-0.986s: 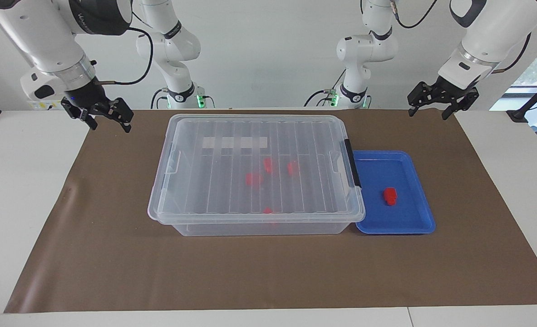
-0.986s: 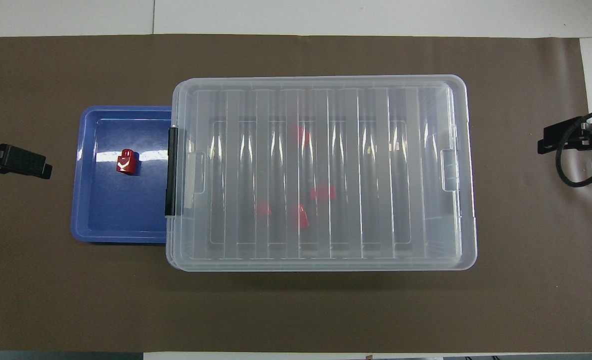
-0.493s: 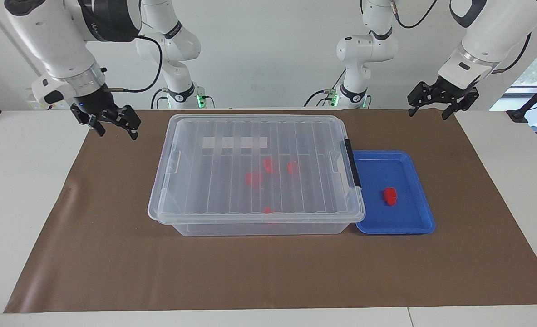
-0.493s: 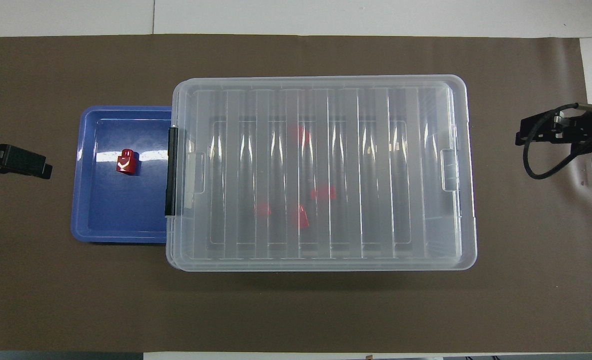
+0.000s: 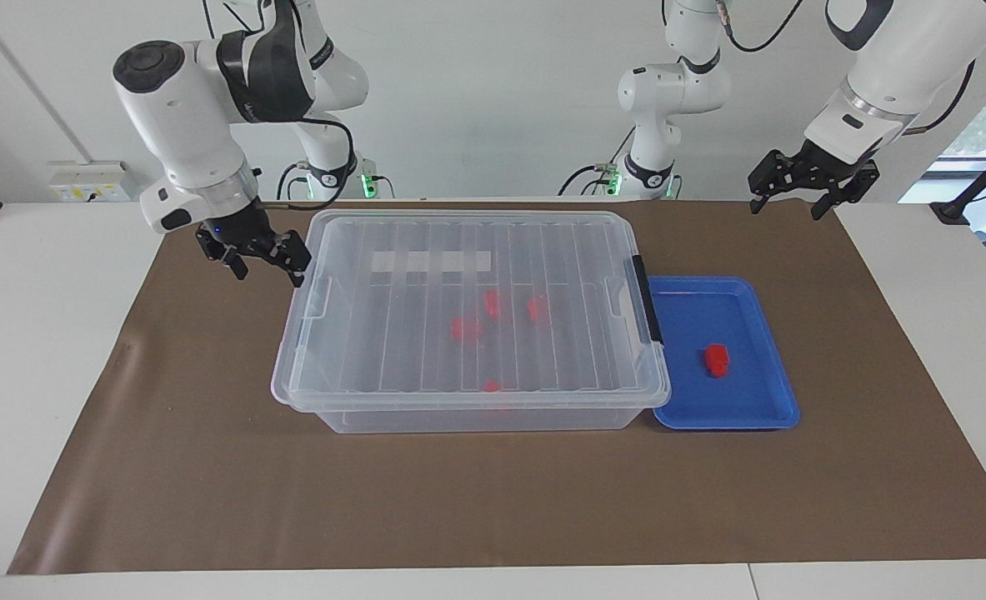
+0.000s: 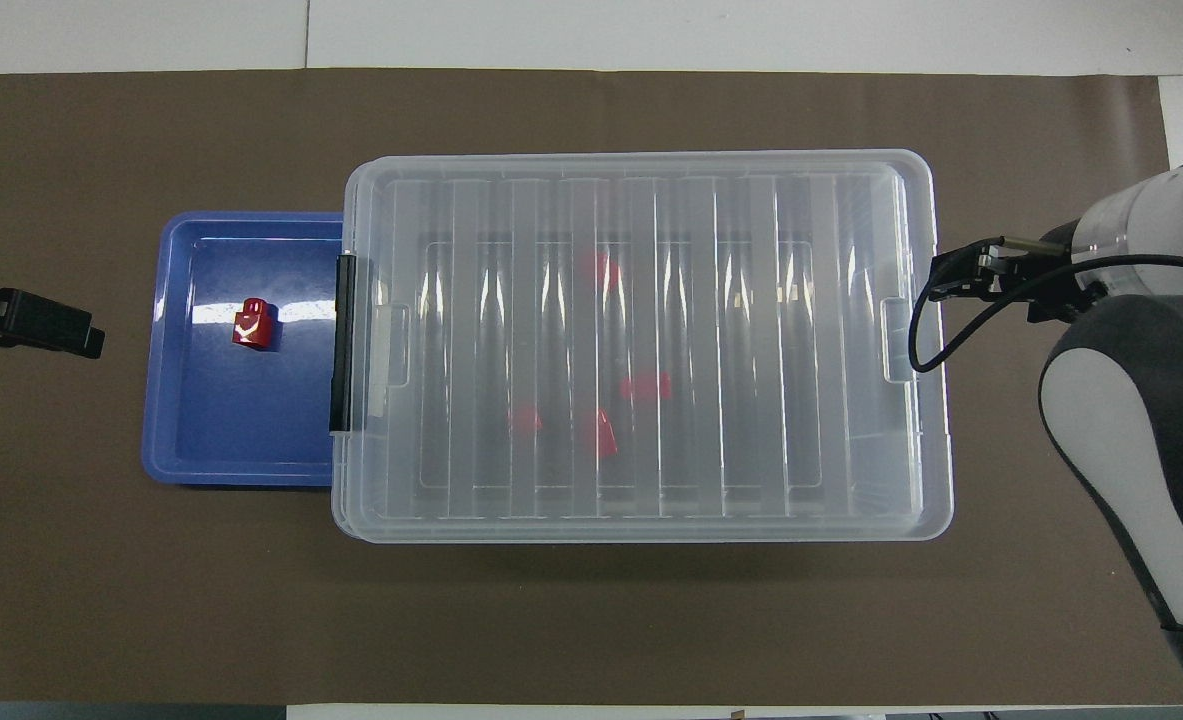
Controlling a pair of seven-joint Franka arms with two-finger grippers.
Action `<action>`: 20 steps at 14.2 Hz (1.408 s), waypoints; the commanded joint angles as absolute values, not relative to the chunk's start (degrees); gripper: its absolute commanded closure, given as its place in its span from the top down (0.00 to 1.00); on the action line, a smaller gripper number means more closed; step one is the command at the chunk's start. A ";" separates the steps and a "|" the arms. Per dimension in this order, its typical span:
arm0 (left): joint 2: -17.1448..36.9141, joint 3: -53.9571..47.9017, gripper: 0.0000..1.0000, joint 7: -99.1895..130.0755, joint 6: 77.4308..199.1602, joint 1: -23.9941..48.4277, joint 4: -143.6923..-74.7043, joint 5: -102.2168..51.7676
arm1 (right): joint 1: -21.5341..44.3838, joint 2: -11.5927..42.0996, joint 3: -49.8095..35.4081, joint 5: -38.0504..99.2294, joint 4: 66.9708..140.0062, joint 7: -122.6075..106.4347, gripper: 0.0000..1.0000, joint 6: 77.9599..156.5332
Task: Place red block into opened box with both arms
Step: 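Push the clear lid away from the blue tray with the right gripper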
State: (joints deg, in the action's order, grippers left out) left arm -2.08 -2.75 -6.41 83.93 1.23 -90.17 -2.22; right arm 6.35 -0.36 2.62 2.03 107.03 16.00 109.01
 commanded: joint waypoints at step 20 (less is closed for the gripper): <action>-3.25 -2.20 1.00 -6.77 86.91 1.49 -92.37 -1.67 | -2.28 -2.02 2.64 3.16 120.06 -2.54 1.00 120.94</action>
